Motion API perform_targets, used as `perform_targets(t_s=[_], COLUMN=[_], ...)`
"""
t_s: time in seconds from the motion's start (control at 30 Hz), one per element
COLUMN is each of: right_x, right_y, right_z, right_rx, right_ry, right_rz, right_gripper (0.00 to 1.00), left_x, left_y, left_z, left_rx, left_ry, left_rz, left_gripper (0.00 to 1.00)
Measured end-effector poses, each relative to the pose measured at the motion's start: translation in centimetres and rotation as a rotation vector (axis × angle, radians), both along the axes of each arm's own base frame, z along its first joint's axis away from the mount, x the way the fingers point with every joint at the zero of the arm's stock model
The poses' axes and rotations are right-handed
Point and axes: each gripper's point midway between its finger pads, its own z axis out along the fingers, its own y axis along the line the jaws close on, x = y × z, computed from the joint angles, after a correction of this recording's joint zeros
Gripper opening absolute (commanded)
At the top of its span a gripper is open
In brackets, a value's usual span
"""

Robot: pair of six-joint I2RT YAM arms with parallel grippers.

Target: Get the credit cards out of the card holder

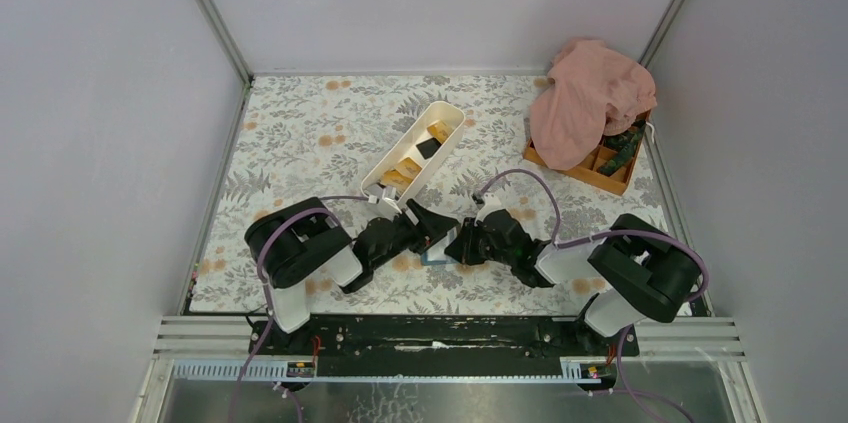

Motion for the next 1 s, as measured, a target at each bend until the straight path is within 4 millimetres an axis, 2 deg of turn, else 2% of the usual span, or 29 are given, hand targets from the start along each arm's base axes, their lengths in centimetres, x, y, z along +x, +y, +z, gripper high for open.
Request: perform_targets(t_s=[0.23, 0.4, 0.5, 0.8, 1.0], right_x=[-1.4, -1.7, -1.4, 1.3, 2.0], right_y=[-1.2, -2.3, -3.3, -9.0, -9.6], right_z=[0.6, 2.7, 3.2, 1.7, 0.9], right_rx=[-0.018, -0.034, -0.071, -0.240, -0.300], right_ry=[0.000, -0.049, -0.072, -0.040, -0.022], right_rz=[0.029, 0.034, 0.009, -0.177, -0.184], right_gripper=[0.17, 0.18, 0.18, 0.23, 0.24], left_x=[0.2, 0.2, 0.3, 0.1, -0.5], left_y=[-0.2, -0.3, -0.3, -0.8, -2.2], left_z=[0.1, 0.2, 0.3, 0.4, 0.5], left_rx=[-0.011, -0.020, -0.026, -0.034, -0.041], left_ry=[-0.008, -0.016, -0.021, -0.026, -0.029], left_rz=[0.000, 0.000, 0.000, -0.012, -0.051], left_gripper=[0.75, 0.75, 0.75, 0.75, 0.75])
